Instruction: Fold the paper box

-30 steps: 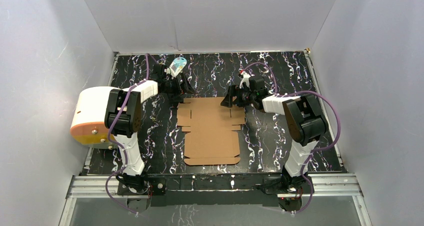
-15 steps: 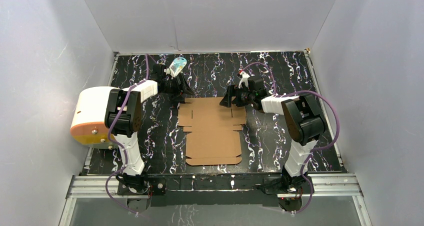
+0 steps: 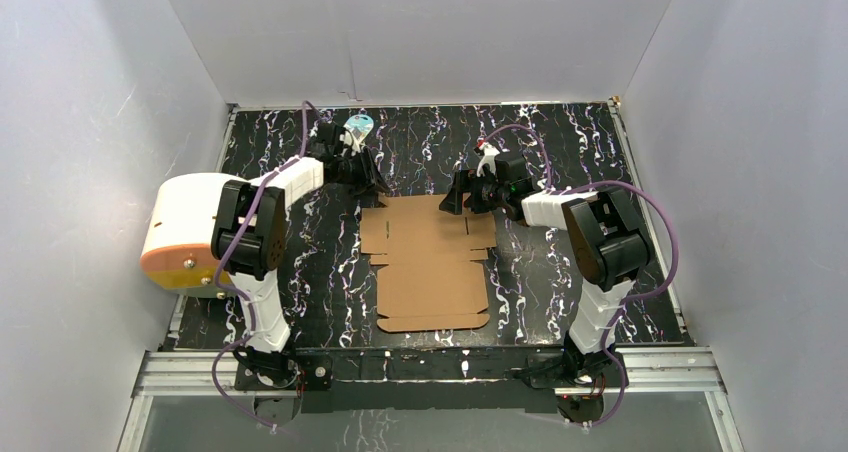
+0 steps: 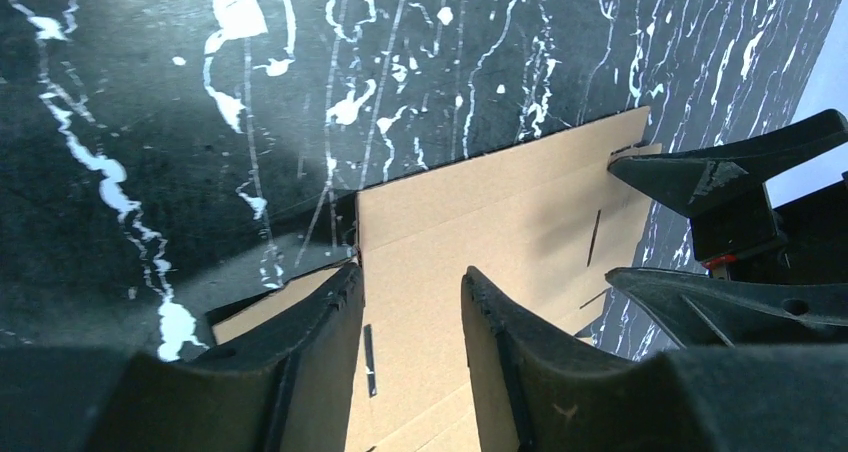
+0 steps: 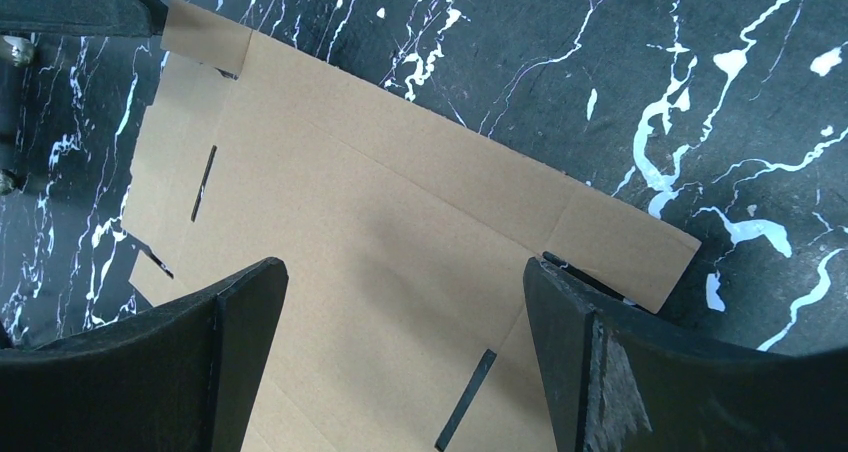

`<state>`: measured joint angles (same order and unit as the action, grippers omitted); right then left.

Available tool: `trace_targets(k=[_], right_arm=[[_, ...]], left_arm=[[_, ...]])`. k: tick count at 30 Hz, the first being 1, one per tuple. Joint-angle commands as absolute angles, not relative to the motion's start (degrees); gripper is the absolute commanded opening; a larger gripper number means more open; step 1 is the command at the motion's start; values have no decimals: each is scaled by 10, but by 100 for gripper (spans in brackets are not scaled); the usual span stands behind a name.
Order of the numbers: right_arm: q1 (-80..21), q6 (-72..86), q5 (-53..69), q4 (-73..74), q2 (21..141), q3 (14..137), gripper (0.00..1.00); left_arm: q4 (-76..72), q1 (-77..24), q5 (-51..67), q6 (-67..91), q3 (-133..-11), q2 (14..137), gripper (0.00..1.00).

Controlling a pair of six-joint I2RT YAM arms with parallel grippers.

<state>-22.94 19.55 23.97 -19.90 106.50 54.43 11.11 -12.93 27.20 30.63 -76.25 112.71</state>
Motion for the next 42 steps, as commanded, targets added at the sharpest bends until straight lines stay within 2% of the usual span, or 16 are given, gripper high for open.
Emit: trace_targets(k=[1, 13, 20, 23, 25, 33, 42], right_arm=[[-240, 198, 233, -207, 1084, 551, 97], [-244, 200, 227, -207, 1090, 553, 97], [-244, 196, 226, -196, 1068, 558, 97], [-244, 192, 232, -187, 1049, 563, 97], [-244, 189, 232, -179, 1035, 563, 97], [-244, 182, 232, -155, 973, 537, 98], [-244, 195, 249, -180, 935, 476, 98]], left_arm=[[154, -161, 253, 301, -786, 1093, 37], [182, -200, 213, 294, -823, 1123, 36], [201, -201, 159, 282, -823, 1096, 39], [202, -198, 140, 277, -798, 1063, 44], [195, -192, 136, 282, -774, 1037, 50], [138, -161, 141, 325, -624, 912, 64], [104, -142, 171, 351, -531, 870, 64]])
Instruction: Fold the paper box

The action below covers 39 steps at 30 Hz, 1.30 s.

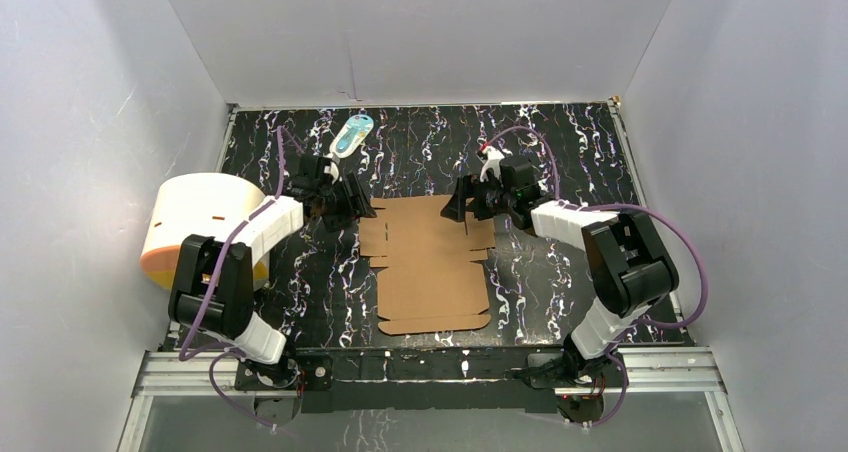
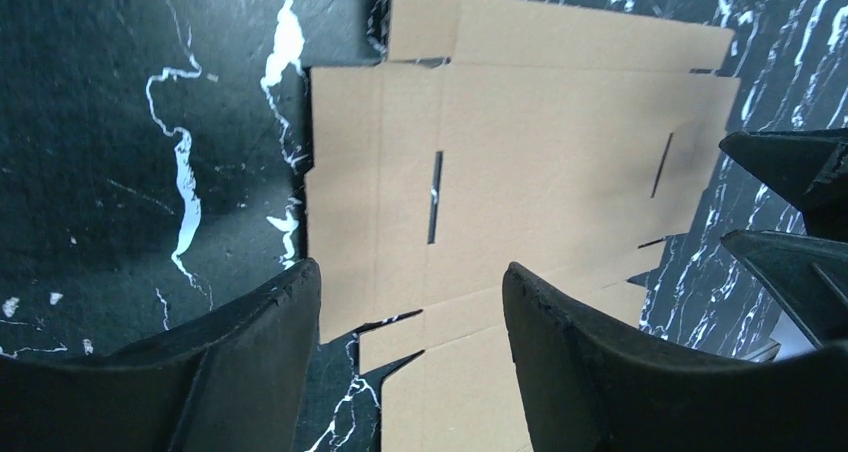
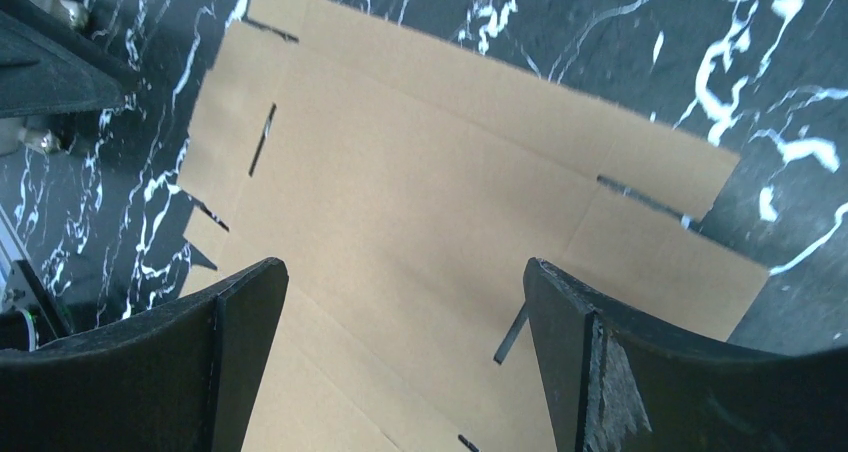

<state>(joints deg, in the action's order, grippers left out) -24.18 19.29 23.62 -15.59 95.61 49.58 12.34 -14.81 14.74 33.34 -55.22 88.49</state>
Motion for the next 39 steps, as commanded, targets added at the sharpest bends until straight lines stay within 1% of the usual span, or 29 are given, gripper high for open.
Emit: trace_targets(k=[1, 9, 17, 20, 22, 26, 27, 30, 31, 32, 33, 34, 39], right_arm=[[-244, 196, 249, -184, 935, 470, 98], [-244, 203, 250, -211, 937, 437, 98], [-245, 208, 258, -239, 956, 422, 97], [-246, 208, 259, -245, 961, 419, 96], [-246, 208, 261, -248, 965, 418, 96], [-247, 208, 262, -255, 968, 415, 95], [-247, 208, 261, -255, 969, 415, 95], [-250, 208, 260, -259, 973, 414, 95], [-251, 209, 261, -260, 974, 414, 95], [-253, 209, 261, -262, 976, 415, 95], [-253, 210, 261, -263, 978, 413, 94], [-255, 210, 261, -264, 979, 413, 94], [-259, 212, 253, -269, 986, 411, 94]], left_arm=[[101, -141, 174, 353, -529, 875, 64], [89, -141, 165, 370, -520, 914, 57], [101, -141, 137, 360, -518, 936, 55], [97, -141, 147, 365, -518, 949, 54], [91, -140, 149, 369, -514, 957, 52], [89, -141, 161, 370, -517, 968, 44], [90, -142, 162, 369, -519, 969, 41], [106, -149, 142, 361, -529, 963, 23], [118, -154, 129, 357, -535, 961, 15], [126, -159, 116, 352, -540, 961, 9], [135, -165, 105, 348, -546, 960, 3], [143, -170, 93, 344, -550, 960, 0], [175, -199, 35, 329, -572, 960, 0]])
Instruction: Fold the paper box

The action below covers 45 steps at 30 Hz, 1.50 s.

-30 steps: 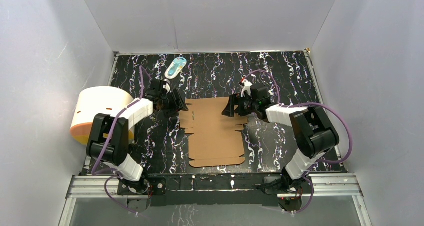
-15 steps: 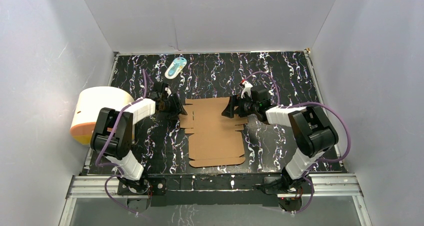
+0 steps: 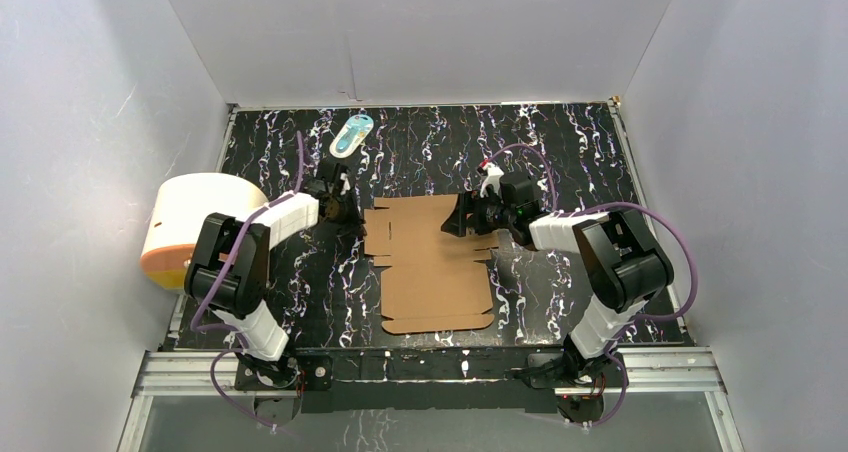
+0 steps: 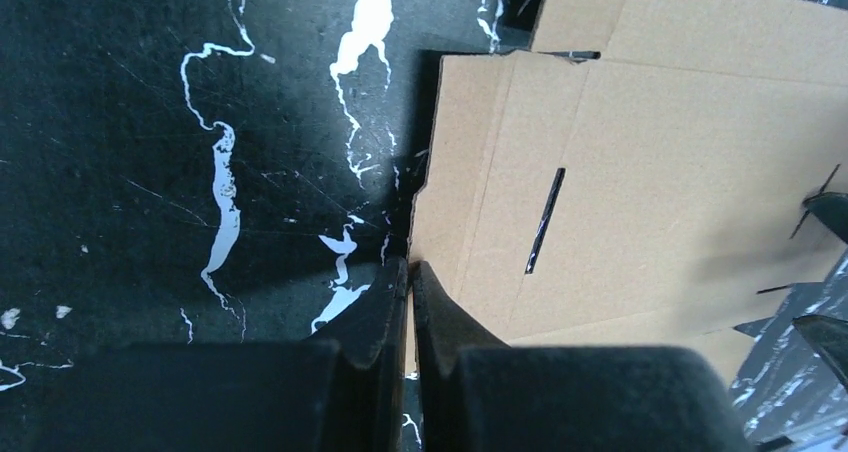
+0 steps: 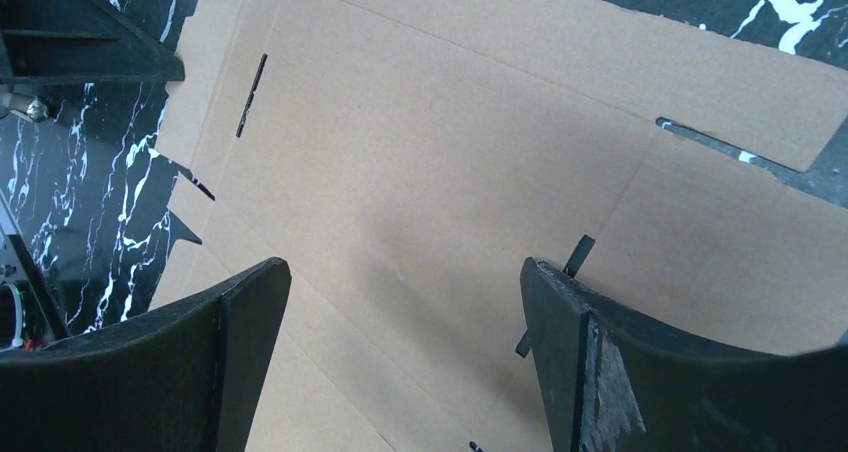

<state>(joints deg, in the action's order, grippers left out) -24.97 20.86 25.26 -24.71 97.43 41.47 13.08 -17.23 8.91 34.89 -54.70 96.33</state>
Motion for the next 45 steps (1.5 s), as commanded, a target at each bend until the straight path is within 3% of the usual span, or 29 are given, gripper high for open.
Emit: trace_targets(k=[1, 10, 14, 24, 45], right_arm=[[-260, 213, 251, -270, 987, 410, 94], [-270, 221, 247, -281, 1002, 409, 94], [-272, 221, 243, -282, 1003, 408, 94], [-275, 223, 243, -287, 1005, 405, 94], [-277, 236, 247, -310, 1017, 399, 94]], left_arm=[[182, -205, 22, 326, -582, 961, 0], [221, -269, -53, 317, -631, 972, 0], [230, -290, -57, 320, -647, 979, 5], [228, -299, -46, 331, -655, 988, 37], [197, -313, 50, 370, -670, 969, 41]])
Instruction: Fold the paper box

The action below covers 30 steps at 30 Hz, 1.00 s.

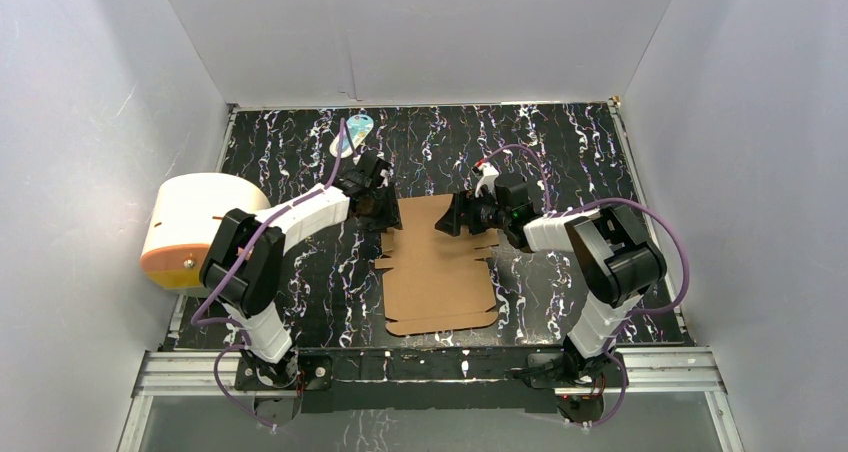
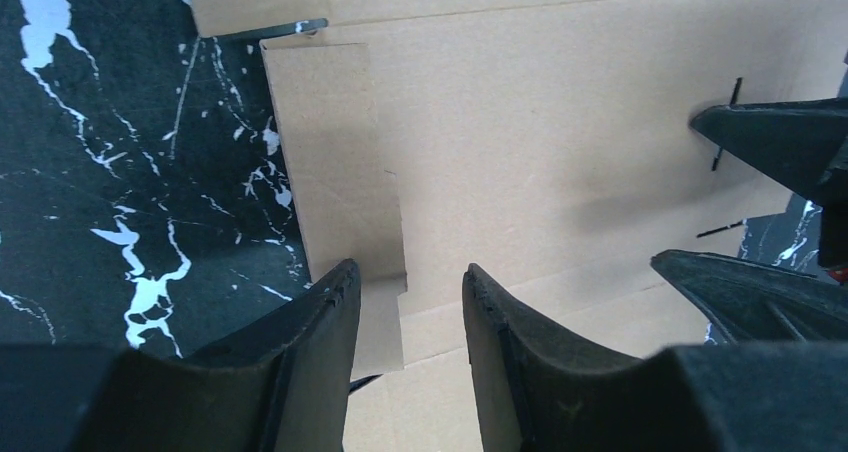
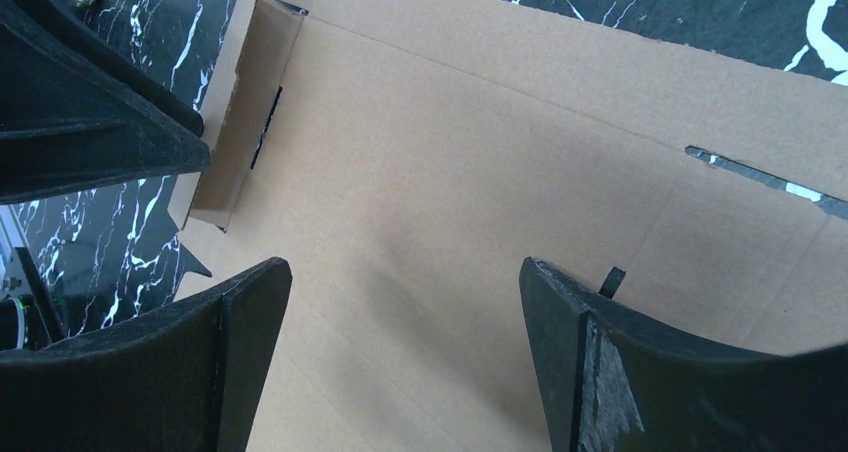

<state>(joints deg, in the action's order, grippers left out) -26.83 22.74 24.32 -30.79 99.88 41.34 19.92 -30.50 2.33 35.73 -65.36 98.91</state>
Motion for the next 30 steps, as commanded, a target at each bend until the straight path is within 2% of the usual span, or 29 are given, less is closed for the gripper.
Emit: trace_targets(k=[1, 15, 21, 25, 30], right_arm=[[-278, 236, 247, -311, 1018, 399, 94], [-277, 243, 246, -318, 1021, 398, 94], [-277, 244, 250, -318, 1025, 400, 94], [-277, 242, 250, -317, 1023, 399, 94], [-278, 241, 249, -313, 1023, 402, 94]], left_arm=[[193, -314, 54, 371, -669, 969, 41], [168, -329, 56, 384, -674, 982, 39], [163, -316, -12, 375, -632, 900, 44], [132, -258, 35, 388, -571, 852, 53], [113, -190, 79, 397, -519, 831, 58]])
